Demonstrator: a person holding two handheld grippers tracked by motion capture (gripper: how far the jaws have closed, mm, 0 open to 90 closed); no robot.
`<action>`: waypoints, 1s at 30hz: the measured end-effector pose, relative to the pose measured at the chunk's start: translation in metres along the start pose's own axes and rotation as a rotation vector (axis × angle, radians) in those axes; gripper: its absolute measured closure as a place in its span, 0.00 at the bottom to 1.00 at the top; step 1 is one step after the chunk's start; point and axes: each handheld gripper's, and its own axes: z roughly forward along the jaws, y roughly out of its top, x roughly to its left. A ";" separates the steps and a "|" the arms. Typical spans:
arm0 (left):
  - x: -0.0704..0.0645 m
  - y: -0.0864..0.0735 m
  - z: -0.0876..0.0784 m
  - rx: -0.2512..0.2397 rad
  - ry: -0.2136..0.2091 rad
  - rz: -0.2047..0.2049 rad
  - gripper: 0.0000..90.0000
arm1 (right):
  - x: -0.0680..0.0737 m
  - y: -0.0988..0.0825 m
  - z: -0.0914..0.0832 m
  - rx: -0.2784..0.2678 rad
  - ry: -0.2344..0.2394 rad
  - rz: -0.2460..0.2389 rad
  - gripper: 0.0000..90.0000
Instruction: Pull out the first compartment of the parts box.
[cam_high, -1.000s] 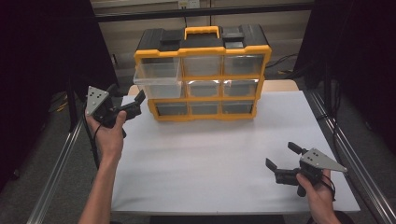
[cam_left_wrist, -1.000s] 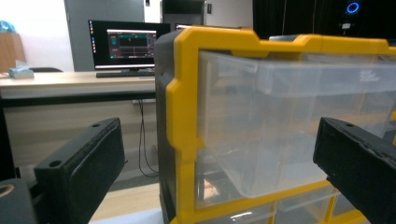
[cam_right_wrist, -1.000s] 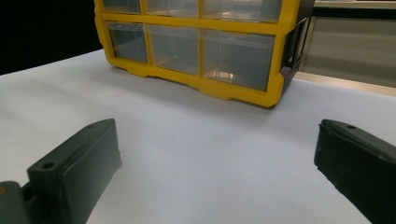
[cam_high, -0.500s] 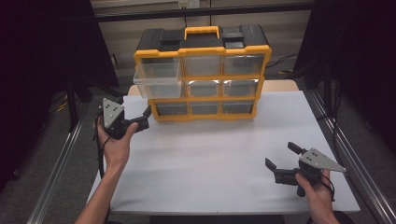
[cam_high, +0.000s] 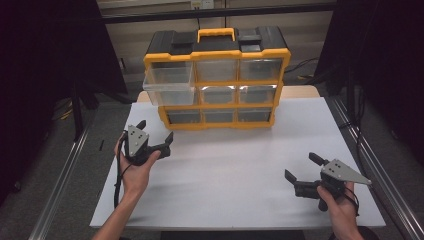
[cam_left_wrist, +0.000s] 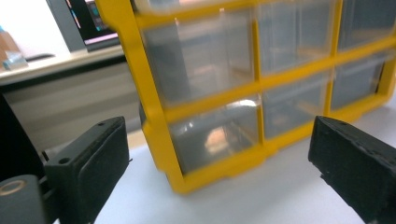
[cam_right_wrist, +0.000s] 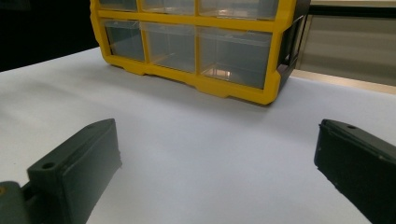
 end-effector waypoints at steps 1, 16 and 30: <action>0.000 -0.004 -0.002 0.005 -0.003 -0.028 0.06 | 0.000 0.000 0.000 0.001 0.001 -0.002 0.00; -0.014 -0.021 -0.044 -0.060 -0.080 -0.104 0.07 | 0.000 0.000 0.000 0.011 -0.006 0.002 0.00; -0.005 -0.044 -0.076 -0.038 -0.070 -0.103 0.06 | 0.000 0.000 -0.002 0.006 0.002 0.002 0.00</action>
